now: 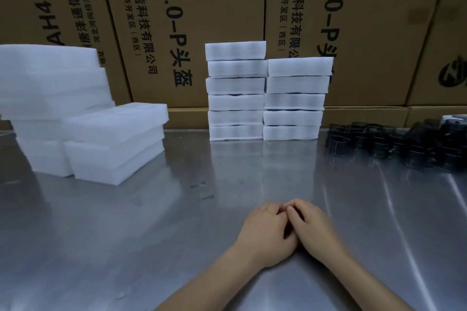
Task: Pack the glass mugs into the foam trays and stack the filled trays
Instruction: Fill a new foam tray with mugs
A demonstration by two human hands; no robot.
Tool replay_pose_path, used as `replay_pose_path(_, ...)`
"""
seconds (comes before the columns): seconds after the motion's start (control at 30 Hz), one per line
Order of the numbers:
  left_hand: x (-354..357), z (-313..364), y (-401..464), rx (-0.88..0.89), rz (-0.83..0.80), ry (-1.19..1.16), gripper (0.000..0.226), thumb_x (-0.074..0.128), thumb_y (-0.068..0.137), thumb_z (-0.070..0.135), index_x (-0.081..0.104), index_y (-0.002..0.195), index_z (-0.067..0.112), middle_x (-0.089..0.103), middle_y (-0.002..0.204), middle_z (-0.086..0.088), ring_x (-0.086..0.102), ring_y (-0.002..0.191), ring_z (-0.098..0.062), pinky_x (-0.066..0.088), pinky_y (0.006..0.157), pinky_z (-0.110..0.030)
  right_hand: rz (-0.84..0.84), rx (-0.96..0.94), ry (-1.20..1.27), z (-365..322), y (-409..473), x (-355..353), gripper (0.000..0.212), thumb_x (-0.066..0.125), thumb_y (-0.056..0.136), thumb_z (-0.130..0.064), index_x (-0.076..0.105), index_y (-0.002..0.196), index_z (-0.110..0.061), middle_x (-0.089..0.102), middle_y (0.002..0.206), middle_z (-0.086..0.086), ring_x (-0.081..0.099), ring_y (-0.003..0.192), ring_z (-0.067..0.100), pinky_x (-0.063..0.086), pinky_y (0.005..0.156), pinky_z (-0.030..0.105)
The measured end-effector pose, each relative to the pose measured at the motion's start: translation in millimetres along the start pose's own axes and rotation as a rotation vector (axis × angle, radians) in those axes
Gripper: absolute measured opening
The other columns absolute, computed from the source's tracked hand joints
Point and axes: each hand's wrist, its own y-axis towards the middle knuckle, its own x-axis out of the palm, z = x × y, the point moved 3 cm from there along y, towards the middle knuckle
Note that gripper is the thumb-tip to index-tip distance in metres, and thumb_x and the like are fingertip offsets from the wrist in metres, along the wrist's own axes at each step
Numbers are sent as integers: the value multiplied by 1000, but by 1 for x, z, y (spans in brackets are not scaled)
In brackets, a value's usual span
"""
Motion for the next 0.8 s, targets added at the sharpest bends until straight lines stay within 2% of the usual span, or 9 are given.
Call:
replay_pose_path(0.1,-25,-21,-7,298,-112,112,32,49,89,32,64,111,14,63,114,-9,56,101,-29,42,87,-34,-40,-40,-126,0,-7,0,15,49,96,-30,62,103,-27,61,107,-11,52,106,12,39,89,26)
replay_pose_path(0.17,-52,-57,2,313,-48,261,28,56,85,30,67,106,15,63,114,-11,59,103,-30,42,91,-37,-60,-52,-193,-2,-9,0,19,48,95,-36,59,110,-31,57,113,-15,47,112,9,38,93,25)
replay_pose_path(0.27,-116,-136,18,-154,73,518,50,49,90,36,46,136,17,34,149,-10,32,136,-26,23,111,-42,-70,-55,-199,-4,-9,-1,20,47,95,-39,57,112,-33,55,115,-17,45,114,7,37,94,24)
replay_pose_path(0.37,-174,-207,5,-692,93,640,70,47,91,41,19,147,10,11,156,-14,12,143,-30,17,113,-45,-67,-65,-206,-5,-8,-2,19,49,94,-38,57,110,-34,55,115,-18,44,114,6,36,93,22)
replay_pose_path(0.43,-190,-235,-14,-902,25,608,82,47,92,44,1,150,8,-3,158,-14,-2,145,-32,11,115,-48,-63,-77,-219,-6,-8,-2,19,49,94,-38,57,111,-35,54,115,-19,44,114,5,35,91,19)
replay_pose_path(0.5,-193,-248,-25,-956,-37,594,86,50,92,43,-4,149,8,-3,157,-14,0,144,-32,18,113,-48,-57,-82,-232,-6,-8,-2,18,49,93,-38,57,110,-37,53,115,-21,44,114,3,33,89,17)
replay_pose_path(0.6,-203,-249,-24,-896,30,713,67,54,91,33,21,142,6,29,139,-14,30,127,-31,38,96,-39,-54,-91,-229,-8,-9,-2,18,50,92,-38,57,109,-38,53,114,-23,44,114,2,32,90,15)
replay_pose_path(0.67,-209,-244,-22,-865,33,829,45,50,93,33,38,130,9,38,127,-10,36,117,-27,39,87,-33,-56,-92,-218,-9,-9,-3,19,50,92,-38,57,109,-38,52,114,-23,43,114,2,32,91,15)
replay_pose_path(0.8,-211,-240,-22,-839,2,967,21,44,97,26,55,114,18,45,115,-3,40,109,-23,33,75,-28,-70,-94,-210,-9,-10,-4,19,50,93,-36,57,110,-38,53,115,-23,43,115,3,33,94,17)
